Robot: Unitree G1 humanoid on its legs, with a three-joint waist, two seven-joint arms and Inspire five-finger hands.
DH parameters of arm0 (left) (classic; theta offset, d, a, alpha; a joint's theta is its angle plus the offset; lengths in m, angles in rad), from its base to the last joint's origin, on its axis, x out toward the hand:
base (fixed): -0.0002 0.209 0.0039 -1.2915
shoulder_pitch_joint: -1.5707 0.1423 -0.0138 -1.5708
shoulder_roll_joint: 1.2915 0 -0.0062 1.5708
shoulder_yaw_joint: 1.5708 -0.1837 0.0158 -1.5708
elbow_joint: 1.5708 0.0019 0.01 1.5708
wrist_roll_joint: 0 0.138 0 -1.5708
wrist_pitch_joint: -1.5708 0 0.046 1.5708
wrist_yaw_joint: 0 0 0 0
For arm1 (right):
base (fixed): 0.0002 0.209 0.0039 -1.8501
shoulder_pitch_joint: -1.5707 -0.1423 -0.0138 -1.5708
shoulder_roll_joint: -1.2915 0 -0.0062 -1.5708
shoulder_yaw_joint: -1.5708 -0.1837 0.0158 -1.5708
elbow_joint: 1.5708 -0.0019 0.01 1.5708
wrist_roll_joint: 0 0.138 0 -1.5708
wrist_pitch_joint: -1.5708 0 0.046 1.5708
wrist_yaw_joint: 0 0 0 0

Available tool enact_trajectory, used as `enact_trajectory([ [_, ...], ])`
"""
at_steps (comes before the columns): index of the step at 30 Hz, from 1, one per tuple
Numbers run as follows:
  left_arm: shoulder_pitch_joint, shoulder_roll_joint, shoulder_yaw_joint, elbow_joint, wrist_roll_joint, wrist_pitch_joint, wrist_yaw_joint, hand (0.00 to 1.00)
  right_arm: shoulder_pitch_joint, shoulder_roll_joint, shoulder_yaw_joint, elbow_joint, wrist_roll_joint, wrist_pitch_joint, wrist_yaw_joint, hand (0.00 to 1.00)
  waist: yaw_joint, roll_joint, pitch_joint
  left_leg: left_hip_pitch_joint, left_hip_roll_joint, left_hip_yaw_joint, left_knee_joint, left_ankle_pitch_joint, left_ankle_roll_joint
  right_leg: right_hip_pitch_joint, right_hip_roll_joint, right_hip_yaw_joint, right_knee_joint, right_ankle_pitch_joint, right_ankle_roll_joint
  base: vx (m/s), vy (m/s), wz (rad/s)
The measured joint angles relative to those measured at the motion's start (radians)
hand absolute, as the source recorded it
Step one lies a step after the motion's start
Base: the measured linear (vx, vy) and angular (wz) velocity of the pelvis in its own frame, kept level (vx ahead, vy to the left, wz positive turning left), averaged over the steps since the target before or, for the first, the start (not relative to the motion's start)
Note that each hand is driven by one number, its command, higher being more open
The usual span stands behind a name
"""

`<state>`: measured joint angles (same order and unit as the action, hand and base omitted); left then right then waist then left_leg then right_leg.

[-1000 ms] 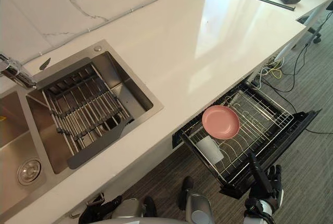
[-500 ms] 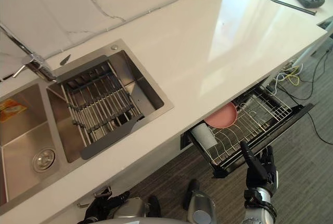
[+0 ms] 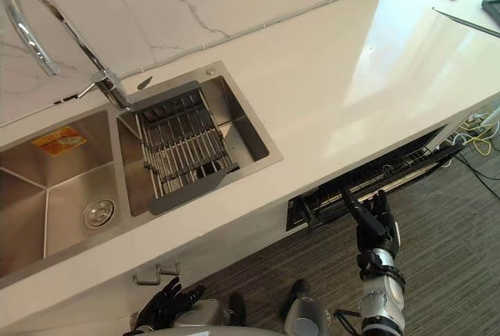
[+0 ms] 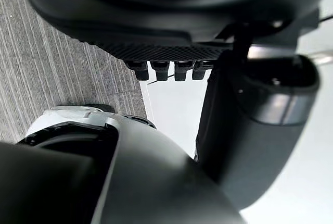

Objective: Walk over to the sink, pick up the cup, carry it to the dishwasher, place the cup inside the dishwasher, then close the dishwasher door

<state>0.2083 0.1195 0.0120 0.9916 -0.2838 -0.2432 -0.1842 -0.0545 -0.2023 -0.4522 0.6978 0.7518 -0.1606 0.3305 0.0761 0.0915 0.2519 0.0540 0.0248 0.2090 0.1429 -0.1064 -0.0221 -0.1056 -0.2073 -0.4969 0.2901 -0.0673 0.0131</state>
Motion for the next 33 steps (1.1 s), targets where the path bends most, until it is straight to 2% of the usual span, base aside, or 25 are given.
enact_trajectory([
  [4,0.004,0.001,0.001,0.000,0.000,-0.006,-0.014,1.00,-0.046,-0.042,0.026,0.059,-0.082,0.011,0.010,1.00,0.004,-0.001,-0.001,0.000,-0.001,-0.022,-0.002,0.010,0.006,0.012,-0.001,-0.018,-0.002,-0.001,-0.002,-0.03,-0.026,0.15],
  [8,0.006,0.008,0.002,0.000,0.010,-0.009,-0.019,1.00,-0.098,-0.112,0.089,0.163,-0.194,0.017,0.065,1.00,0.004,-0.003,-0.005,0.009,-0.001,-0.049,-0.004,0.019,0.010,0.041,0.006,-0.039,-0.027,0.009,-0.007,-0.03,-0.020,0.13],
  [15,0.005,0.027,-0.002,-0.006,0.013,-0.012,-0.047,1.00,-0.204,-0.166,0.195,0.271,-0.233,0.030,0.085,1.00,0.003,-0.006,-0.004,-0.016,0.000,-0.088,-0.018,0.035,0.007,0.052,0.045,-0.050,-0.122,0.060,-0.011,-0.05,-0.014,0.01],
  [21,0.000,0.033,-0.004,-0.007,0.012,-0.018,-0.055,1.00,-0.241,-0.165,0.225,0.278,-0.223,0.044,0.084,1.00,0.003,-0.006,-0.001,-0.043,0.006,-0.153,-0.020,0.037,0.006,0.051,0.096,-0.034,-0.196,0.075,-0.015,-0.02,-0.052,-0.04],
  [28,-0.002,0.044,-0.015,-0.006,0.013,-0.019,-0.054,1.00,-0.239,-0.164,0.223,0.275,-0.226,0.049,0.078,1.00,-0.008,-0.011,0.003,-0.020,0.026,-0.198,-0.060,0.049,-0.012,0.078,0.146,-0.039,-0.246,0.075,-0.016,0.02,-0.074,0.02],
  [33,-0.001,0.044,-0.013,-0.007,0.032,-0.024,-0.048,1.00,-0.141,-0.161,0.220,0.134,-0.267,0.036,0.044,1.00,-0.011,-0.018,0.003,0.015,0.042,-0.197,-0.089,0.047,-0.019,0.114,0.173,-0.042,-0.281,0.074,-0.017,0.07,-0.031,0.03],
])
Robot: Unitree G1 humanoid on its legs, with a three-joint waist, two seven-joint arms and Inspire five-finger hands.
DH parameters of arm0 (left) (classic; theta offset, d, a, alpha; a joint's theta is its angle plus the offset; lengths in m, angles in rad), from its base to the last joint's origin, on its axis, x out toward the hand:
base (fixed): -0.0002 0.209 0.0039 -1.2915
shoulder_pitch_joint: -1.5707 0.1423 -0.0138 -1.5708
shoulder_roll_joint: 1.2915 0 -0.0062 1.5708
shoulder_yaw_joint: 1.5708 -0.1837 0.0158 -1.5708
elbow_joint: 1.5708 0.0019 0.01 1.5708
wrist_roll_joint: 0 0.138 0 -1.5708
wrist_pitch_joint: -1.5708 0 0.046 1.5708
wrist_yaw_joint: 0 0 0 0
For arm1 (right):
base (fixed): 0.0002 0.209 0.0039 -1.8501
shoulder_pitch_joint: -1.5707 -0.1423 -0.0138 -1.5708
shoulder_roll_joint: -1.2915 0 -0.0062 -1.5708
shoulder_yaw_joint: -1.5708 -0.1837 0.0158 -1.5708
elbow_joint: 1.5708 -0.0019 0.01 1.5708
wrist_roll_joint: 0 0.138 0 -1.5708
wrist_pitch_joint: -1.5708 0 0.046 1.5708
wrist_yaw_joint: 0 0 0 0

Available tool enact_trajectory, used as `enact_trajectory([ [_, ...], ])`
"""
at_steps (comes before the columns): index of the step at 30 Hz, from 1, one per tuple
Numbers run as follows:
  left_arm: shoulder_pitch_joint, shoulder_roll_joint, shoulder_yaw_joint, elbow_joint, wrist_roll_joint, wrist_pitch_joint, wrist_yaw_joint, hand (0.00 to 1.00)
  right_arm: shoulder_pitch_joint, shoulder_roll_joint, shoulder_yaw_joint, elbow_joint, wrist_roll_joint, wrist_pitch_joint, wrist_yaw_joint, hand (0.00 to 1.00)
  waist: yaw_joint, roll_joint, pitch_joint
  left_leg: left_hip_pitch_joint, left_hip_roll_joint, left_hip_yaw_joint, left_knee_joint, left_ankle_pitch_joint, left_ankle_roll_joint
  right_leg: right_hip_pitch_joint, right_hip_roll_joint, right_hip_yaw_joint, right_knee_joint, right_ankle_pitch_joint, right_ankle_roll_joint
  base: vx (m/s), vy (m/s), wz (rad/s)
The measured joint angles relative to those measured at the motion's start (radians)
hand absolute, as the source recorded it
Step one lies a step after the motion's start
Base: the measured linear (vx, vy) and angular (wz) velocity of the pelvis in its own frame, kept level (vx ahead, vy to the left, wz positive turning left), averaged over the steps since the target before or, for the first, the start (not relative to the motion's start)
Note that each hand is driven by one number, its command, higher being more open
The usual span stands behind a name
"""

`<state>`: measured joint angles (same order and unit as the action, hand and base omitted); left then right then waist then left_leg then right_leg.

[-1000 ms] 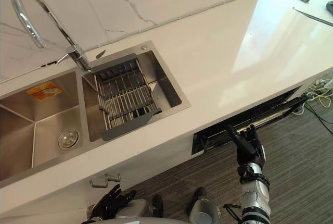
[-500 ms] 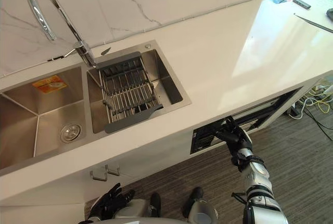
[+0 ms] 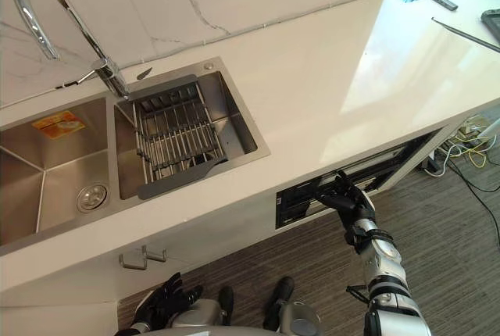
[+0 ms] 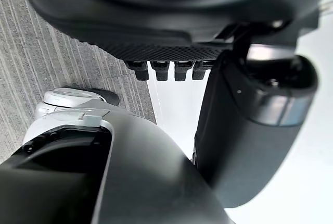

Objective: Walk over to the sink, pick up the cup, carry it to the dishwasher, place the cup inside the dishwasher, then close the dishwasher door

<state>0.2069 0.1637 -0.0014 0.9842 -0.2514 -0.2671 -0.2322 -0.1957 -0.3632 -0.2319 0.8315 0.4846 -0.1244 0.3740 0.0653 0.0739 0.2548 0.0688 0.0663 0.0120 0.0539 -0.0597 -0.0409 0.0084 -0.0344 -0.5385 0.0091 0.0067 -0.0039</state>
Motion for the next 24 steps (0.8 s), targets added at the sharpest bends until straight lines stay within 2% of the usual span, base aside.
enact_trajectory([
  [4,0.010,0.006,0.002,0.000,0.018,0.001,0.017,1.00,0.140,0.029,-0.002,-0.119,-0.069,-0.010,-0.006,1.00,-0.017,-0.021,-0.016,0.046,0.008,0.006,-0.029,-0.004,-0.006,0.032,0.009,0.004,0.002,-0.009,-0.011,0.13,0.009,-0.02],
  [7,0.014,0.009,0.004,0.000,0.019,0.001,0.029,1.00,0.235,0.062,-0.001,-0.148,-0.154,-0.014,-0.011,1.00,-0.035,-0.043,-0.039,0.077,0.013,0.019,-0.039,-0.012,-0.017,0.051,0.008,0.013,0.007,-0.010,-0.014,0.16,0.053,-0.07],
  [11,0.012,0.016,0.004,-0.007,0.019,0.001,0.036,1.00,0.327,0.112,0.008,-0.149,-0.275,-0.014,-0.017,1.00,-0.055,-0.070,-0.066,0.103,0.001,0.031,-0.047,-0.019,-0.017,0.068,-0.003,0.037,0.008,-0.008,-0.012,0.11,0.097,-0.05],
  [15,0.023,0.022,0.005,-0.004,0.021,0.006,0.045,1.00,0.395,0.158,0.066,-0.122,-0.352,-0.042,-0.028,1.00,-0.054,-0.079,-0.076,0.122,-0.013,0.039,-0.047,-0.020,-0.016,0.087,-0.017,0.045,0.006,0.000,-0.001,0.05,0.111,0.01],
  [17,0.023,0.020,0.005,-0.006,0.025,0.005,0.047,1.00,0.402,0.186,0.094,-0.085,-0.375,-0.062,-0.044,1.00,-0.054,-0.079,-0.077,0.125,-0.015,0.038,-0.044,-0.026,-0.007,0.097,-0.017,0.045,-0.005,0.005,0.004,-0.02,0.065,0.04],
  [20,0.025,0.016,0.005,-0.006,0.040,-0.004,0.061,1.00,0.405,0.235,0.120,-0.010,-0.431,-0.098,-0.100,1.00,-0.053,-0.086,-0.087,0.123,-0.020,0.036,-0.034,-0.029,-0.002,0.120,-0.012,0.046,-0.050,0.028,0.010,-0.04,0.023,-0.01],
  [24,0.029,0.008,0.015,-0.005,0.047,-0.022,0.074,1.00,0.414,0.243,0.111,0.051,-0.459,-0.141,-0.159,1.00,-0.053,-0.086,-0.096,0.116,-0.024,0.032,-0.028,-0.031,0.004,0.133,-0.007,0.043,-0.085,0.039,0.016,-0.06,0.028,0.01],
])
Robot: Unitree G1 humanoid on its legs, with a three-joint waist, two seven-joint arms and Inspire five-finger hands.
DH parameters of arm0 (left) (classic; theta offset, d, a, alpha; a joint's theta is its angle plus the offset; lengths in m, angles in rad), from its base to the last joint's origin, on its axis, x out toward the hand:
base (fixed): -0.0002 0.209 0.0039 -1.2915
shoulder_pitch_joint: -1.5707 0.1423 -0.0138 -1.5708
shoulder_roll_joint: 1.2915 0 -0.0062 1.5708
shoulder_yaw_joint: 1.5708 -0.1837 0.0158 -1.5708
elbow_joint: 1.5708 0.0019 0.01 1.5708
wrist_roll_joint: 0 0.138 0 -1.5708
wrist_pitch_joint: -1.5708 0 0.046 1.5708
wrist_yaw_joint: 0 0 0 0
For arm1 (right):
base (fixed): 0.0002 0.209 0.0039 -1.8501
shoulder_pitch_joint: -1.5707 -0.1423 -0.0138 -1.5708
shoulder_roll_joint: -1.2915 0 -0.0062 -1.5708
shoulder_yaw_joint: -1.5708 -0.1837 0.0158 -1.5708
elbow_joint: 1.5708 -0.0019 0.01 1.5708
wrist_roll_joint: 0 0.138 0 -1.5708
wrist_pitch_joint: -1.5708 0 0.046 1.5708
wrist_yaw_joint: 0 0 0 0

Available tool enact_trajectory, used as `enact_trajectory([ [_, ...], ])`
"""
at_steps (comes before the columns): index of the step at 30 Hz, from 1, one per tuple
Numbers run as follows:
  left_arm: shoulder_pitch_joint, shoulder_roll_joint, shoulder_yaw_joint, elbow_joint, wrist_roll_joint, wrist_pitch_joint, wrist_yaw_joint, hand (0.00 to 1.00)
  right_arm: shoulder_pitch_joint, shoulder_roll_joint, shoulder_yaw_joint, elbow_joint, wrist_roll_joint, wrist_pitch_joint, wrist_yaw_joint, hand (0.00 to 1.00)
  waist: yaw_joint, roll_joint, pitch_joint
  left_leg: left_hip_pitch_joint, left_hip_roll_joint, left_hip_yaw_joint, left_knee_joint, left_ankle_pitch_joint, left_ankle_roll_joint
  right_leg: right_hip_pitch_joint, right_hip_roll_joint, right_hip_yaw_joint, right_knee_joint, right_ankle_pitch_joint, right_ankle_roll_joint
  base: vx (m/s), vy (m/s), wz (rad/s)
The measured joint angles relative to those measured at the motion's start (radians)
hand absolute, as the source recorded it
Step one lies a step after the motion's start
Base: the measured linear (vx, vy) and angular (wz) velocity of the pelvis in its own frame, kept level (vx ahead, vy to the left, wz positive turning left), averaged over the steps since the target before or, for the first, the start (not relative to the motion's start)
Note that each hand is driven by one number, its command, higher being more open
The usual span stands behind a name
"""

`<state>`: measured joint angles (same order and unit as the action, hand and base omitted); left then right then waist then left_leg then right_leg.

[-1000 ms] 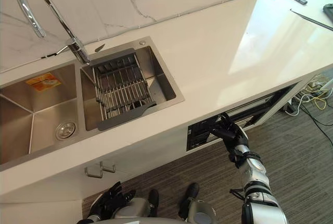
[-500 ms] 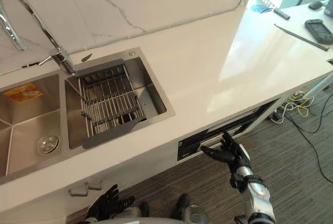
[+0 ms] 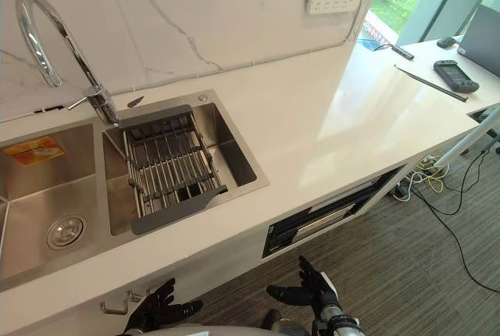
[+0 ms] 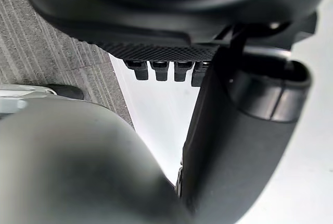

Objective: Walk over to the sink, pick up the cup, carry it to the dishwasher, place the cup inside the dishwasher, then close the dishwasher door

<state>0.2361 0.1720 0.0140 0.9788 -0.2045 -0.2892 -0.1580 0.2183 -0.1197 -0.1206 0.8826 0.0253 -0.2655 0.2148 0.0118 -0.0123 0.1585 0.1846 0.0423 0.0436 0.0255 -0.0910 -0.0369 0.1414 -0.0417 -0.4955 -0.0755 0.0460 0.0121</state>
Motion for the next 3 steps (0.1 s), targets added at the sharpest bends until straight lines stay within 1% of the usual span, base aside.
enact_trajectory([
  [3,0.002,-0.007,0.020,0.005,0.001,-0.014,0.009,1.00,0.015,-0.004,-0.035,0.037,-0.011,-0.026,-0.019,1.00,0.000,0.002,-0.005,0.000,0.001,-0.007,-0.007,0.002,0.003,0.003,0.002,-0.009,-0.005,0.001,-0.001,-0.01,0.022,0.06],
])
